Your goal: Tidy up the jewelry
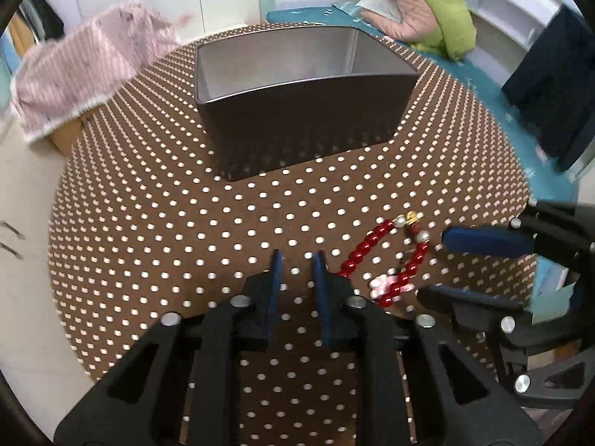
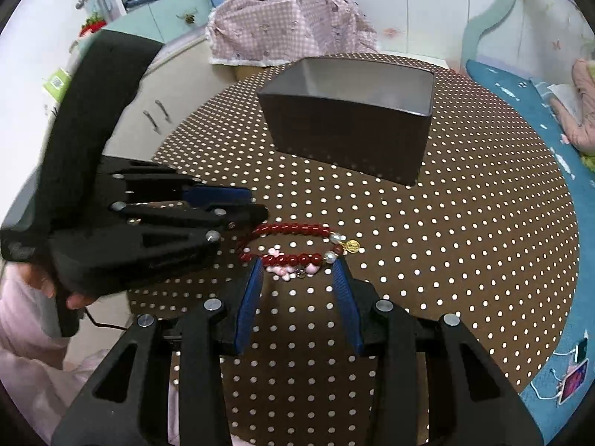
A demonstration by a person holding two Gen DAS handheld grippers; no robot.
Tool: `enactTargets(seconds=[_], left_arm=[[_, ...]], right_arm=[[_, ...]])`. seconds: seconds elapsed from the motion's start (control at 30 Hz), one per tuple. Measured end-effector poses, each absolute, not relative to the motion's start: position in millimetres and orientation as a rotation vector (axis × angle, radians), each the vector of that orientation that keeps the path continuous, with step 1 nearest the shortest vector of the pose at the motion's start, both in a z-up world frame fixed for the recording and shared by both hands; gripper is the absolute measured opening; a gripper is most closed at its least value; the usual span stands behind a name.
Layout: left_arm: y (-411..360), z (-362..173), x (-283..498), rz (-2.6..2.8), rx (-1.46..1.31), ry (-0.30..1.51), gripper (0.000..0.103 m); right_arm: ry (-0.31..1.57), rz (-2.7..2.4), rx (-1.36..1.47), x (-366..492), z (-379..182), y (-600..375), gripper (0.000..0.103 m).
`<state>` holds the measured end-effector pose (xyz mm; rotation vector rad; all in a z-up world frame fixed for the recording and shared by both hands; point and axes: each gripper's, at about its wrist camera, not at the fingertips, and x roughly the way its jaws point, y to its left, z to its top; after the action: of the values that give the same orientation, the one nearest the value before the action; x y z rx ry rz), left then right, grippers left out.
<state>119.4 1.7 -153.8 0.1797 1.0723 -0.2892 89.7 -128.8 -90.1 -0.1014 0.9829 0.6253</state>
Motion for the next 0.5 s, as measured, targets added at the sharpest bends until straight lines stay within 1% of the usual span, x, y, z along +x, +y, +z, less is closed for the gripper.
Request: enactTargets(seconds=[0.07, 0.13, 0.33, 0.5], left_arm=[[4.4, -153.7, 118.0, -0.279, 0.174, 1.077, 0.001], [13.7, -153.7, 117.4, -0.269, 0.141, 1.085, 0.000], [36.2, -144.0, 105.4, -0.359, 0.032, 1.070, 0.001], [31.2, -143.1, 102.7, -0.370, 0.042, 1.073, 0.001]], right_arm=[[0.993, 0.616, -0.115, 89.8, -95.2, -126.3, 0.031], [1.009, 0.616, -0.111, 91.6, -99.7, -124.7, 0.023], [1.009, 0.602, -0.101, 99.1, -95.7, -126.9, 0.022], [0.999, 0.575, -0.084, 107.9, -86.2, -132.9, 0.022]])
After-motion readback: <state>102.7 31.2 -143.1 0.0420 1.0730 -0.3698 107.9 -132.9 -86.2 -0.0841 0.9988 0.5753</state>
